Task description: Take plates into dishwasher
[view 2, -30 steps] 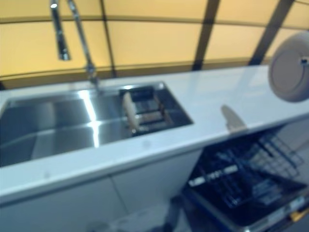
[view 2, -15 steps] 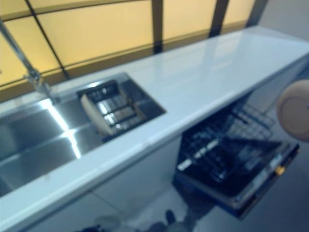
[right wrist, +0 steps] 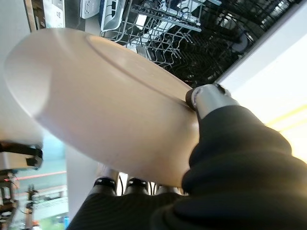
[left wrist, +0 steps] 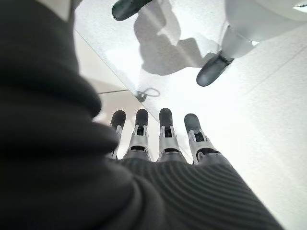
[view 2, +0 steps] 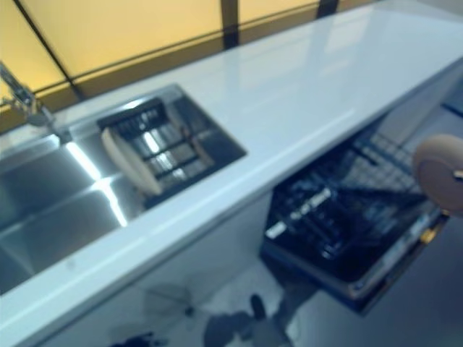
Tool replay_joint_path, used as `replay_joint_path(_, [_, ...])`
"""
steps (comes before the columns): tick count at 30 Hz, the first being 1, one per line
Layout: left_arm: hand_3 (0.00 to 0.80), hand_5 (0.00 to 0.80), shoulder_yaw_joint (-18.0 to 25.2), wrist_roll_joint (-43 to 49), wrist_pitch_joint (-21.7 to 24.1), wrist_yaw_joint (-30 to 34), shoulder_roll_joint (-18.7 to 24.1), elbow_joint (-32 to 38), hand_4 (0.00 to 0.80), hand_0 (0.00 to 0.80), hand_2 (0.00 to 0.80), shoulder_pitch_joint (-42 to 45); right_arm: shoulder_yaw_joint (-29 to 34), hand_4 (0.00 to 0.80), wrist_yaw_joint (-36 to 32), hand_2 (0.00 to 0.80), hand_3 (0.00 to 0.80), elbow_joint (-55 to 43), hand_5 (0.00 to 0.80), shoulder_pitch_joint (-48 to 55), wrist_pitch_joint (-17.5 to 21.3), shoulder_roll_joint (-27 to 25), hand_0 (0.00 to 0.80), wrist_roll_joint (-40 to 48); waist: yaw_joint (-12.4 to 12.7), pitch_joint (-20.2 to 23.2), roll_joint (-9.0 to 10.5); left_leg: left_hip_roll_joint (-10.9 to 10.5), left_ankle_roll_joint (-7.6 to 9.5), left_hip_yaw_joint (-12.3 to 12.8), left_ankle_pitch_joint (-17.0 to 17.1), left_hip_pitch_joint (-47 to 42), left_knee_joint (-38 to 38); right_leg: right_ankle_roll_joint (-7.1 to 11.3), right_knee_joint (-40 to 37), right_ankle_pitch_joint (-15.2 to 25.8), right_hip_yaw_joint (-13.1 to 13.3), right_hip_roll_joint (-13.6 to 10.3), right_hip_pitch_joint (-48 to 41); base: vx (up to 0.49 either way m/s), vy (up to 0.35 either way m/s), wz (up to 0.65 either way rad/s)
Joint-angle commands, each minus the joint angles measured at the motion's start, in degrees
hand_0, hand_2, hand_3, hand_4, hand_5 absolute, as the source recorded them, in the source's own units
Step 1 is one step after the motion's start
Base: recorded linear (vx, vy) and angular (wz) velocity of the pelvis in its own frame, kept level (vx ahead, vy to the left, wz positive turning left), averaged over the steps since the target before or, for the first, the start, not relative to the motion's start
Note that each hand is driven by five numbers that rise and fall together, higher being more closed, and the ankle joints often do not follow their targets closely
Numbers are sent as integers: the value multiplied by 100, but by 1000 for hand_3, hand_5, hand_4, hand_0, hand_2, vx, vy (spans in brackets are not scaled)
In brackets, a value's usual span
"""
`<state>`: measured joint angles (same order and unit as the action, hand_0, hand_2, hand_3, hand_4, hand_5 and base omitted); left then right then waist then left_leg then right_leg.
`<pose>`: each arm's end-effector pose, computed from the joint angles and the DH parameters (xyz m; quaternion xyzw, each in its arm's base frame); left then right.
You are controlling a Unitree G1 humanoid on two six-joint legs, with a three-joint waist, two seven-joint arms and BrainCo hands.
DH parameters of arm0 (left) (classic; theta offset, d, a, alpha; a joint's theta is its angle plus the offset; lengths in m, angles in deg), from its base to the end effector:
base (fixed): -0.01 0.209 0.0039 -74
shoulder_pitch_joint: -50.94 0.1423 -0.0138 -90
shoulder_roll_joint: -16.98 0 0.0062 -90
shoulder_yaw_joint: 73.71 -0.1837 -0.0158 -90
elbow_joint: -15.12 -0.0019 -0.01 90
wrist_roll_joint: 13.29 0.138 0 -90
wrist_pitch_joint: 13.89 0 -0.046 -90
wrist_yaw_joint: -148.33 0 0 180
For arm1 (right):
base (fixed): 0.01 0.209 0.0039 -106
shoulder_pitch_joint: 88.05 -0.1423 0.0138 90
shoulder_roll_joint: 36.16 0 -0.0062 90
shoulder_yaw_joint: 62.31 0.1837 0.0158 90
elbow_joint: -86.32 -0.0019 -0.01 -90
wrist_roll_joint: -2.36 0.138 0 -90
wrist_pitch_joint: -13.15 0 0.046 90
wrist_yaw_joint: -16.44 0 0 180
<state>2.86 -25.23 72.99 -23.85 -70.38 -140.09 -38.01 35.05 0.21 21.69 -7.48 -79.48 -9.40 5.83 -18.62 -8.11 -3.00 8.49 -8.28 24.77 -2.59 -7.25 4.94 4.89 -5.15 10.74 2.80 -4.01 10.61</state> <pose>0.0769 0.2439 -0.1073 0.0703 0.5782 -0.0053 0.8129 0.1947 -0.4066 0.2430 -0.5522 0.1454 -0.1195 0.8122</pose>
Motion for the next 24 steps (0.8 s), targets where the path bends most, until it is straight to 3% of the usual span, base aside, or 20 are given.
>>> replay_joint_path(1, [0, 0, 7, 18, 170, 13, 336, -79, 0, 0, 0, -135, -265, 800, 484, 800, 800, -7, 800, -883, 88, 219, 800, -229, 146, -181, 278, 232, 77, -256, 87, -161, 6, 554, 91, -79, -65, -347, 32, -79, 9, 13])
replay_joint_path(8, [0, 0, -81, -25, 299, 43, 268, 28, 0, 0, 0, -158, -471, 800, 605, 800, 800, -146, 800, -1171, -130, 158, 800, -522, 187, -416, 6, 144, 34, -403, 149, 86, 6, 533, 94, -91, -167, -414, 200, -51, 10, 12])
replay_joint_path(24, [0, 0, -330, -94, 317, 139, 178, 200, 0, 0, 0, -353, -972, 800, 925, 800, 800, 366, 800, -1701, -387, 546, 800, -692, 289, -620, -337, 22, 2, -534, 166, 246, 6, 502, 70, -63, -278, -531, 405, -35, -9, 2])
